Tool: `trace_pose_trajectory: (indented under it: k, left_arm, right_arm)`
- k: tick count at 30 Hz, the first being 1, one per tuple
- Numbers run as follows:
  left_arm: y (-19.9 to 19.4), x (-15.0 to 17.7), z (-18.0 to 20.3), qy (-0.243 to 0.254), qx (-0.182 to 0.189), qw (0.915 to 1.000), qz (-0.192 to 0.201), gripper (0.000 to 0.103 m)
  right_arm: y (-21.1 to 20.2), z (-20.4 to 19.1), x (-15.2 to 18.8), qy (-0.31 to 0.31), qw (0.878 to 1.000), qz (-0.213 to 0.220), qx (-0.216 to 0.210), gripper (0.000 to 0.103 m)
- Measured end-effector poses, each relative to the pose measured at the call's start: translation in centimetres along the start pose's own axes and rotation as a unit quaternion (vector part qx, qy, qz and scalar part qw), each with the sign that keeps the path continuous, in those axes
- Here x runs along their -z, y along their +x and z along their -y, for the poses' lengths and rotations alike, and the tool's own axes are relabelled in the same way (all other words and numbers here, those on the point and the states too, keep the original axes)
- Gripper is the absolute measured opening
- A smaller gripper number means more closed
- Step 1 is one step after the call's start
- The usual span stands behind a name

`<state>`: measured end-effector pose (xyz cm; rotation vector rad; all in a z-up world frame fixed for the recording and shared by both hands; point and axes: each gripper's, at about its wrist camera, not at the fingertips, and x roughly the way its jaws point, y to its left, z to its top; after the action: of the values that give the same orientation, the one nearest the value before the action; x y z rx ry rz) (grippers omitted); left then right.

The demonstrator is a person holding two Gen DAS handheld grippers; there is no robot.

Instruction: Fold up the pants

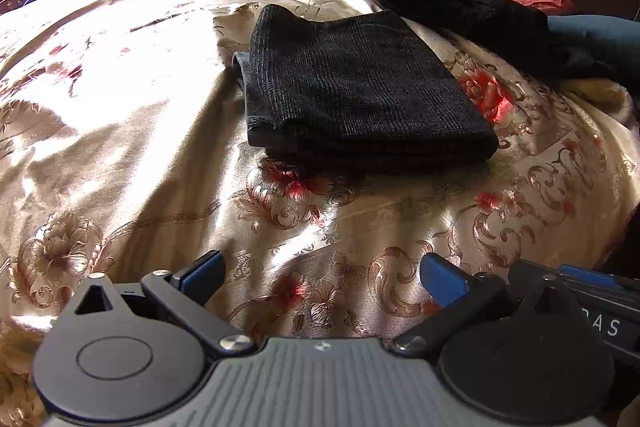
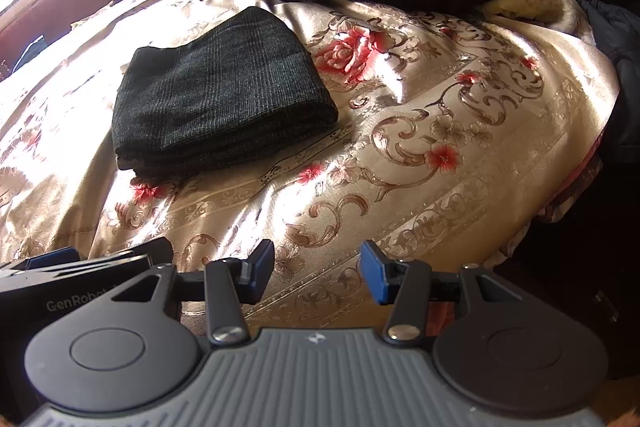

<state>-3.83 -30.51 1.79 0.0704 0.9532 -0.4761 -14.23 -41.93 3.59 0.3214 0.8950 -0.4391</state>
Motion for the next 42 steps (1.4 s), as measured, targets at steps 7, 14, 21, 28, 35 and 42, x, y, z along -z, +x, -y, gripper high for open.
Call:
trace_pose_trajectory:
  k: [7, 14, 21, 28, 35, 42]
  left_arm:
    - [0.17, -0.03, -0.17, -0.007, 0.002, 1.0, -0.006, 0.103]
    - [0.34, 0.02, -0.08, -0.005, -0.006, 0.9999, -0.009, 0.103]
    - [0.25, -0.05, -0.13, -0.004, -0.006, 1.0, -0.006, 0.103]
    - [0.05, -0.08, -0.07, 0.0, -0.004, 1.0, -0.002, 0.103]
    - [0.03, -0.05, -0.05, 0.0, -0.004, 1.0, -0.002, 0.103]
    - [-0.12, -0.05, -0.11, 0.001, -0.007, 1.0, 0.003, 0.103]
  right_arm:
    - [0.18, -0.03, -0.06, -0.001, 1.0, 0.0, -0.002, 0.049]
    - [0.24, -0.05, -0.16, -0.001, 1.0, 0.001, -0.005, 0.049]
    - [0.2, -0.05, -0.11, 0.0, 1.0, 0.001, -0.007, 0.049]
    - [0.19, 0.01, -0.09, 0.001, 1.0, 0.0, -0.007, 0.049]
    - [0.19, 0.04, -0.07, 0.001, 1.0, 0.001, -0.008, 0.049]
    - [0.14, 0.06, -0.05, 0.002, 1.0, 0.001, -0.008, 0.049]
